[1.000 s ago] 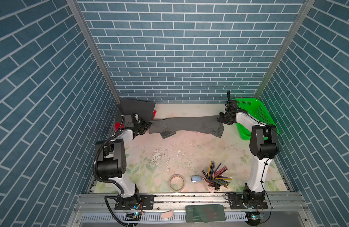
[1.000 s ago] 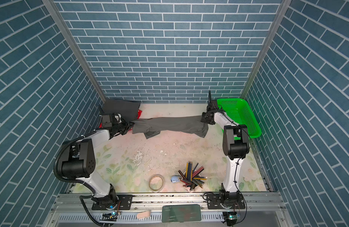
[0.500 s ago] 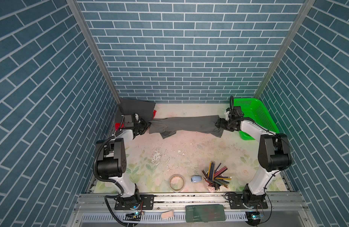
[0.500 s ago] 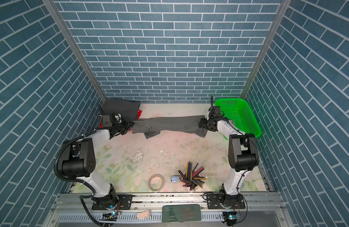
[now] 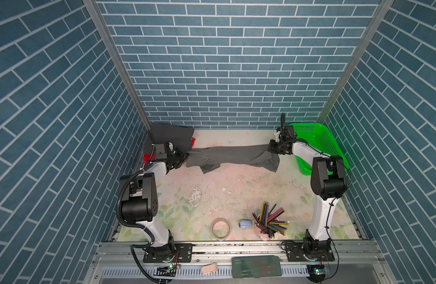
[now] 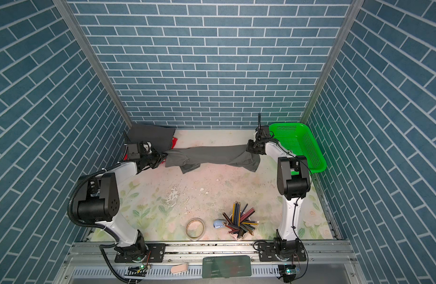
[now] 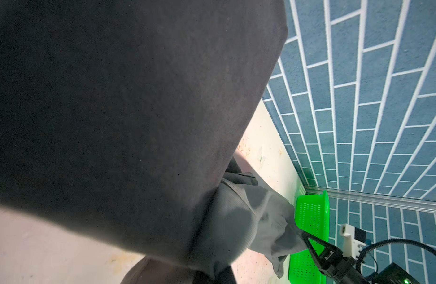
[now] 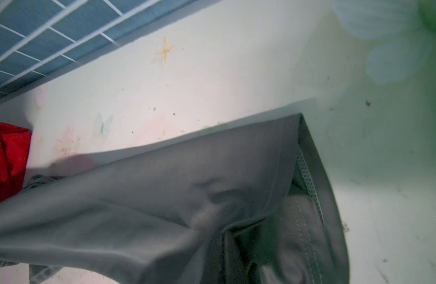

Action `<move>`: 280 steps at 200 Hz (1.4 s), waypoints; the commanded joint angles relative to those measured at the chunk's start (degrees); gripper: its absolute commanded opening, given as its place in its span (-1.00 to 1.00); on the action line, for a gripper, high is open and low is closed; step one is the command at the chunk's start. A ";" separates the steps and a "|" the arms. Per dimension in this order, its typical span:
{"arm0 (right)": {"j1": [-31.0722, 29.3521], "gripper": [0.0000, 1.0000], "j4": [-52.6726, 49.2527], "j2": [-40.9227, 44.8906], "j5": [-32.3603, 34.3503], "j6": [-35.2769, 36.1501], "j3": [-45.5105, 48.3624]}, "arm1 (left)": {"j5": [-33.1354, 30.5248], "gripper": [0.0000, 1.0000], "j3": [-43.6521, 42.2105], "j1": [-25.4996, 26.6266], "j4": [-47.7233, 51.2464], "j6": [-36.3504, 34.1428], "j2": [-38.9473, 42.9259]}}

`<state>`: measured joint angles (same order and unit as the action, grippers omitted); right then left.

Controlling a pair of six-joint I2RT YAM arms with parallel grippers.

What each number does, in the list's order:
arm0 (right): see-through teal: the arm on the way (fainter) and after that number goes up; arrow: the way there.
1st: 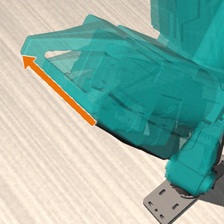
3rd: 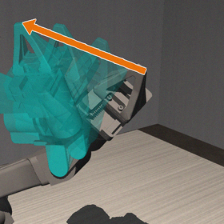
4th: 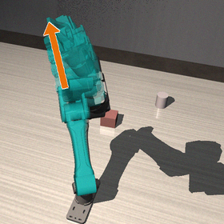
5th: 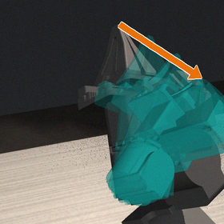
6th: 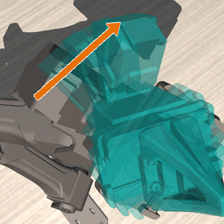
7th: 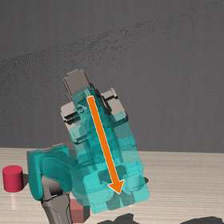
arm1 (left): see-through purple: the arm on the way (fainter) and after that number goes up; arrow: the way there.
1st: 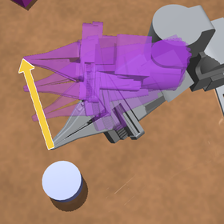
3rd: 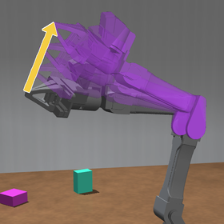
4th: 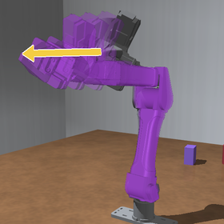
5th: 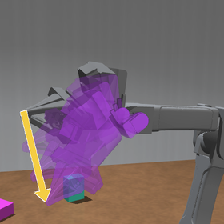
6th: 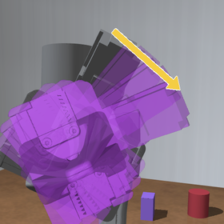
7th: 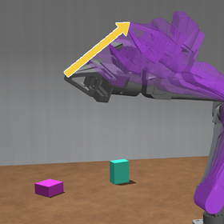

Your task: Fold and stack the t-shirts

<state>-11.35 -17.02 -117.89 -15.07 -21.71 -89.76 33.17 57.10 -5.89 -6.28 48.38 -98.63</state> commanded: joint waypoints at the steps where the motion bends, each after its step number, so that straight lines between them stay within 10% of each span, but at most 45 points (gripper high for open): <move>1: 0.34 -1.00 -3.52 -2.06 1.19 -1.57 -6.51 | 0.07 -1.00 1.70 -1.15 0.92 -0.45 -0.17; 31: -0.47 -1.00 -9.17 -2.24 -0.32 -0.24 -9.20 | 0.23 -1.00 1.22 -1.57 0.79 -0.21 1.34; 111: -0.25 -1.00 -6.34 31.91 4.77 1.30 30.00 | 3.12 -1.00 -6.79 -1.58 3.19 -0.76 10.69; 157: -0.02 -1.00 -7.63 27.66 5.10 1.72 33.93 | 1.03 -1.00 -9.45 -0.93 5.23 -1.93 14.24; 227: -0.12 0.54 -8.56 21.51 7.36 2.39 27.11 | 0.14 -1.00 -10.09 3.42 4.71 -2.29 9.67; 280: 0.56 0.56 -7.12 6.95 7.90 3.10 15.14 | -0.88 -1.00 -9.41 5.61 3.74 -1.80 8.44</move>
<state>-11.09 -23.62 -103.90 -9.28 -19.59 -70.65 33.30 47.33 -1.56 -1.74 46.87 -89.78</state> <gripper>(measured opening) 0.832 0.060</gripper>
